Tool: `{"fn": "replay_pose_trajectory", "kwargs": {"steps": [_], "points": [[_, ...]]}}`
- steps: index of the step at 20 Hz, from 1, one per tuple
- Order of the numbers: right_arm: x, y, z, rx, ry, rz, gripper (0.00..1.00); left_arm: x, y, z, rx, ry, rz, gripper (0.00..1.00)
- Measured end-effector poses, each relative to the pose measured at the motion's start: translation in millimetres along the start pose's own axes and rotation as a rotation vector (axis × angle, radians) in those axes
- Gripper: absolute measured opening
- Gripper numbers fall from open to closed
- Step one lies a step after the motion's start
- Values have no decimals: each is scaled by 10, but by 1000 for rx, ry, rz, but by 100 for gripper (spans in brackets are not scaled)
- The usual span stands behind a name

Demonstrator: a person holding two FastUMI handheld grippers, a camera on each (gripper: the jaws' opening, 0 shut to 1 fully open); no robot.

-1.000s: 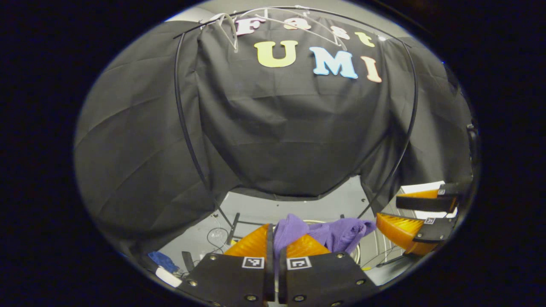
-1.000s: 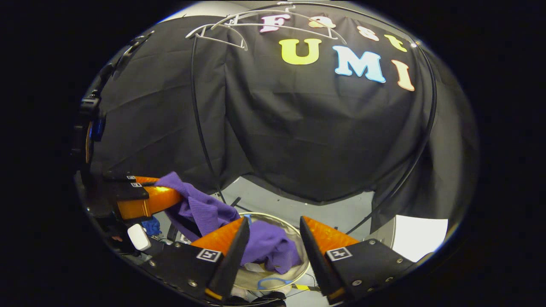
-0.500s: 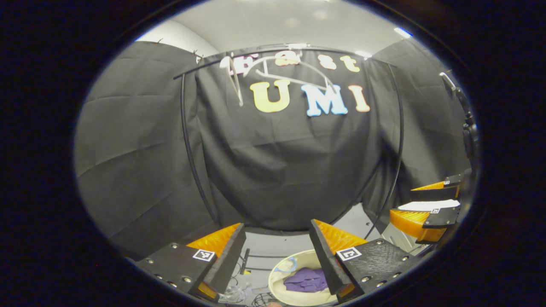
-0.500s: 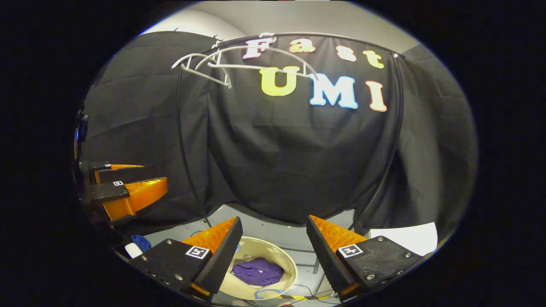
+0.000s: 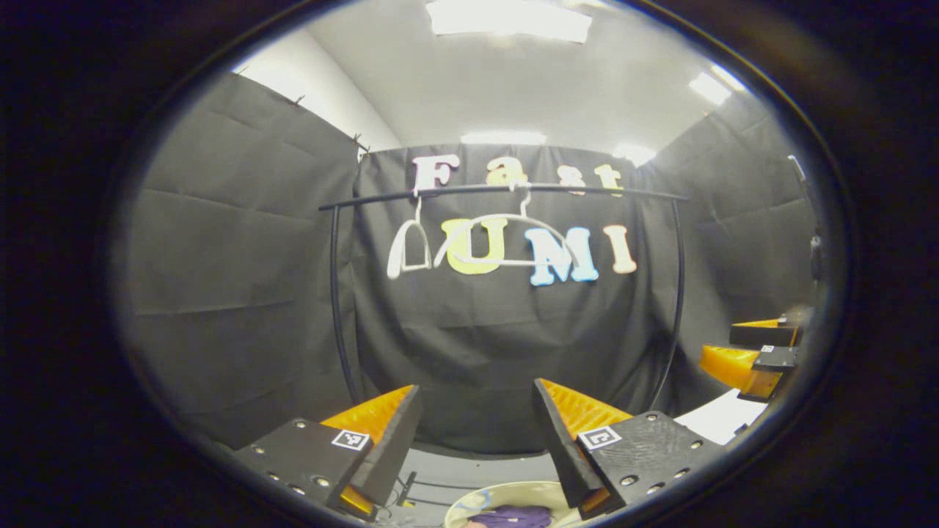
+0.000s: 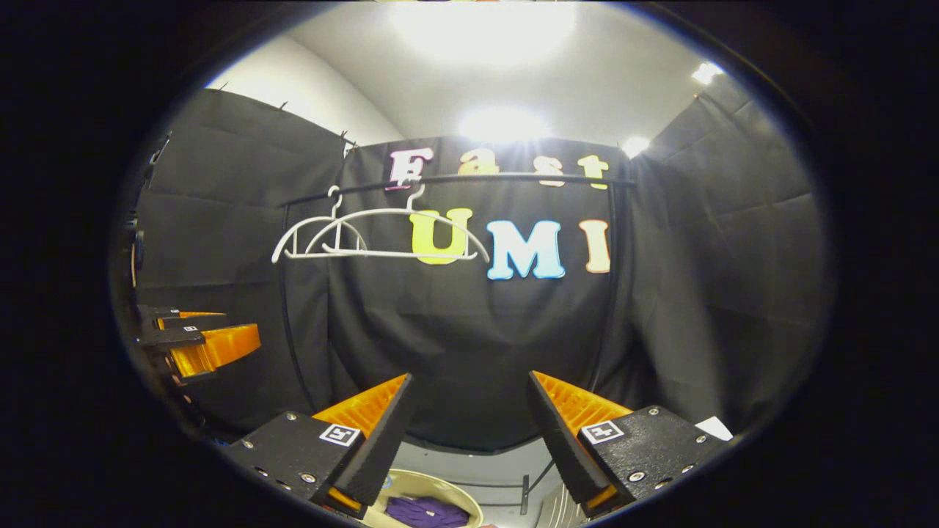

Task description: Grasp the clothes on the hanger with both hands and then place them into the laundry hamper below.

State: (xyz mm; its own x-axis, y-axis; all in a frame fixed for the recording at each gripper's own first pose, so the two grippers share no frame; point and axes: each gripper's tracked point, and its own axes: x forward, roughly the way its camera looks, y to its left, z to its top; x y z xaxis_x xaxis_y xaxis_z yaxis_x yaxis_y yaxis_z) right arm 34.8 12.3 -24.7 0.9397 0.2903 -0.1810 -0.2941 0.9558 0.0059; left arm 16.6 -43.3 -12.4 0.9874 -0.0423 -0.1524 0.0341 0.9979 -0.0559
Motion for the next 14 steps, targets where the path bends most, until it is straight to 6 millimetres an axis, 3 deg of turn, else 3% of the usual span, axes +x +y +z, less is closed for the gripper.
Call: {"fn": "replay_pose_trajectory", "kwargs": {"steps": [1, 4, 7, 14], "points": [[-68, -76, 83, 2, -20, -13, 93, -26, -24, 67, 2, -22, -1, 87], [-226, -299, 334, 38, -75, -40, 92, -208, -59, 379, 20, -83, 19, 89], [-409, -517, 499, 61, -117, -73, 92, -369, -93, 569, 41, -124, 41, 91], [-826, -977, 651, 71, -179, -156, 92, -654, -243, 671, 64, -143, 74, 92]]}}
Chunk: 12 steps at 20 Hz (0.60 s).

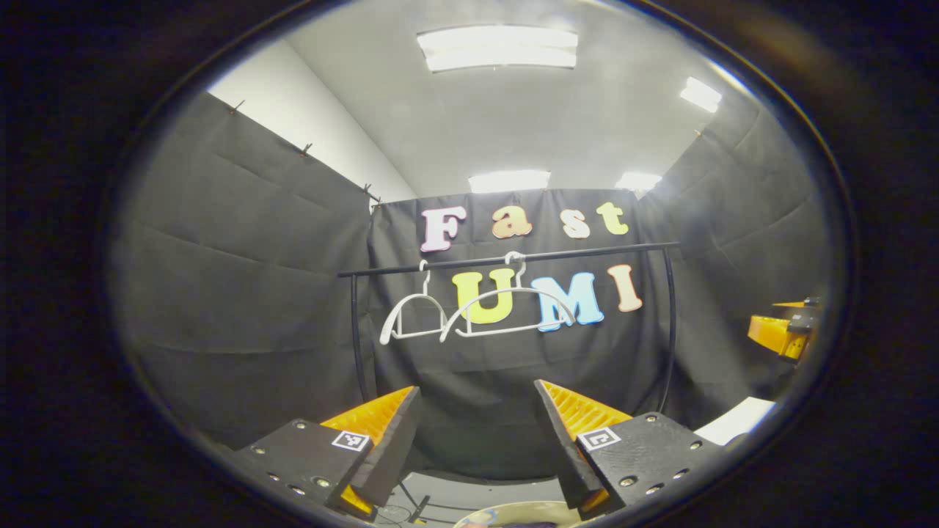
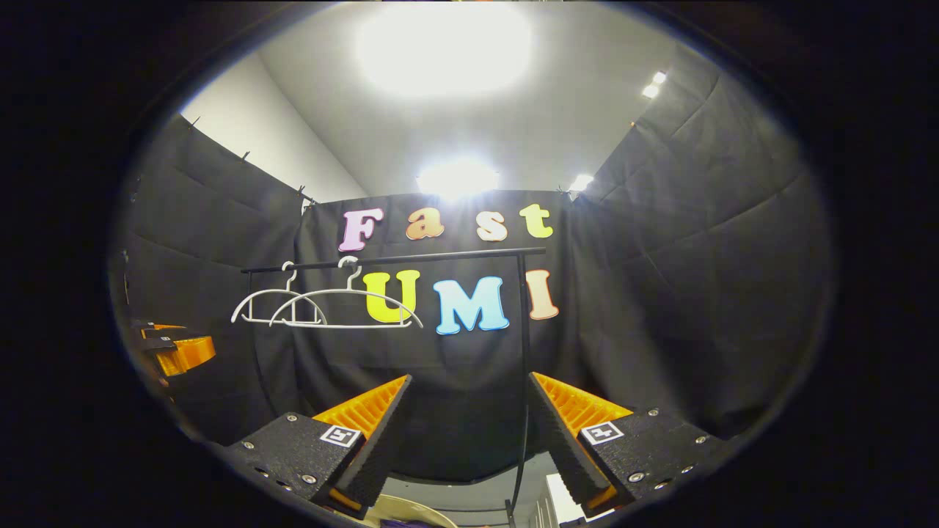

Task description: Grasp the clothes on the hanger with both hands and then place them into the laundry hamper below.

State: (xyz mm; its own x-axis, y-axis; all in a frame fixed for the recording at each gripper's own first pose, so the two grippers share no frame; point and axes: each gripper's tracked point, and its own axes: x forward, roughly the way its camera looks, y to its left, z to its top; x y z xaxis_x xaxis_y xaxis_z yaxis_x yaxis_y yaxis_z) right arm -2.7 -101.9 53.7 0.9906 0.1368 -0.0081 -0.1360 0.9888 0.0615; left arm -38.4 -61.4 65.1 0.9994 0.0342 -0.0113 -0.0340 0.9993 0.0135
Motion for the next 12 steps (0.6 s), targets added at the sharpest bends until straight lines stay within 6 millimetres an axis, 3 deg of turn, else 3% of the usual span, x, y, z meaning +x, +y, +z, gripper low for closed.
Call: {"fn": "replay_pose_trajectory", "kwargs": {"steps": [1, 2, 5, 6, 10, 11, 12], "points": [[-36, -42, -15, 2, 6, -4, 93, -30, -10, 14, 2, -1, 3, 82], [-62, -79, -19, 8, 11, -9, 93, -55, -5, 14, 8, -3, 14, 91], [-143, -148, -39, 16, 24, -19, 93, -134, -29, 43, 21, -6, 27, 82], [-162, -152, -41, 13, 26, -19, 93, -149, -37, 48, 16, -7, 27, 91], [-179, -127, -15, 9, 25, -11, 93, -162, -6, 71, -6, -10, 41, 86], [-183, -112, -4, 9, 22, -10, 93, -156, 8, 85, -10, -11, 40, 91], [-176, -97, 2, 8, 21, -8, 93, -161, 23, 91, -11, -12, 43, 86]]}}
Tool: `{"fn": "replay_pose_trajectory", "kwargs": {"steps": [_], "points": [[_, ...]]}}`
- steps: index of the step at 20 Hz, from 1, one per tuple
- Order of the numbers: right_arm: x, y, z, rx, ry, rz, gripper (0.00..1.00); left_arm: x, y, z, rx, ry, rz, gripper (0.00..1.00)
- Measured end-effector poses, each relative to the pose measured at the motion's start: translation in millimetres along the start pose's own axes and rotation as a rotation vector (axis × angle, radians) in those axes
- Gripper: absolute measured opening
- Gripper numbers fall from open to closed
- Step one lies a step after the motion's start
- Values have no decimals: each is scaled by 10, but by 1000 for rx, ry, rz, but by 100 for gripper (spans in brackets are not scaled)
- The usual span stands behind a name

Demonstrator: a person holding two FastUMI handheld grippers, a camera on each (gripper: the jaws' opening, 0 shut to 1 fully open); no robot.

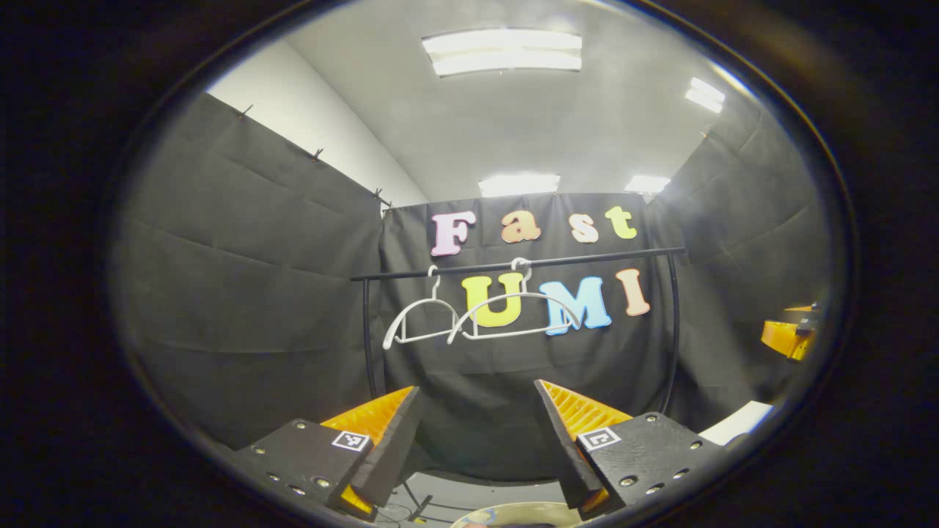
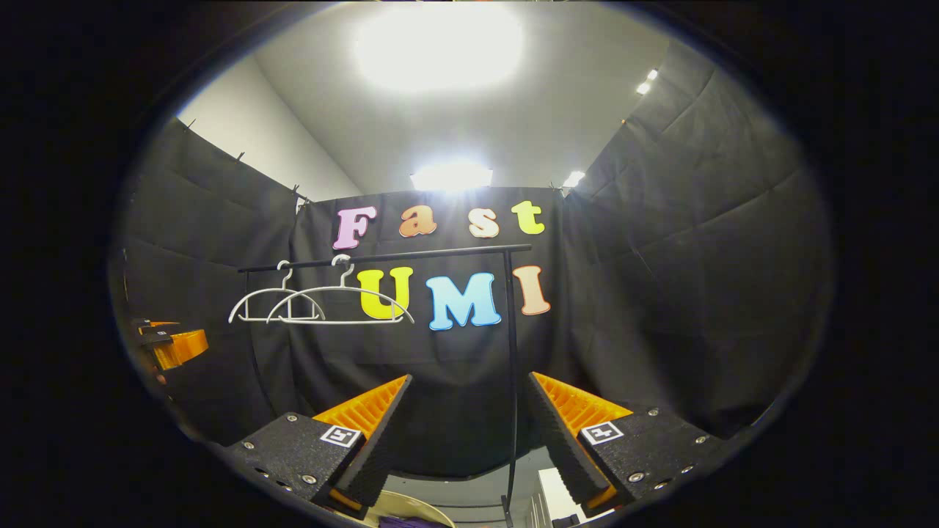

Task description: Grasp the clothes on the hanger with both hands and then place them into the laundry hamper below.

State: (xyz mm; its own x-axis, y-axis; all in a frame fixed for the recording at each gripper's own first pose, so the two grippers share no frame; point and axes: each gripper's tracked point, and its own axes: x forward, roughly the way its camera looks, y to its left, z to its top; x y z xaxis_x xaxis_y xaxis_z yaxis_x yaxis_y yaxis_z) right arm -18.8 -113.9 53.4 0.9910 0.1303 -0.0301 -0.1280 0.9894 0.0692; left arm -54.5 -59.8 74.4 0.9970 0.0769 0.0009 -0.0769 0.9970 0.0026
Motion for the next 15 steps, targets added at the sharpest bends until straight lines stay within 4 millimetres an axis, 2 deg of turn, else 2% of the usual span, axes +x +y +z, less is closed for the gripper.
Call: {"fn": "replay_pose_trajectory", "kwargs": {"steps": [2, 4, 6, 7, 8, 9, 12, 13, 15], "points": [[1, 39, -9, 0, -1, 6, 93, -9, 45, 5, 4, -2, 2, 82], [-10, 86, -20, 4, 2, 12, 93, -17, 104, 24, 10, -7, 7, 86], [-14, 109, -20, 2, 3, 8, 93, -44, 148, 27, 8, -11, 11, 87], [-30, 107, -38, -1, 4, 4, 93, -56, 176, 21, 6, -6, 15, 92], [-36, 126, -36, -1, 5, 5, 93, -48, 193, 4, 2, -5, 16, 86], [-32, 146, -39, 2, 6, 7, 93, -56, 204, -3, -1, -3, 15, 91], [-3, 194, -48, 10, 5, 10, 93, -15, 240, -17, 3, -6, 14, 86], [1, 201, -50, 8, 4, 7, 93, -1, 247, -25, 4, -5, 14, 91], [3, 208, -42, 3, 1, 3, 93, 21, 258, -21, 0, -8, 14, 91]]}}
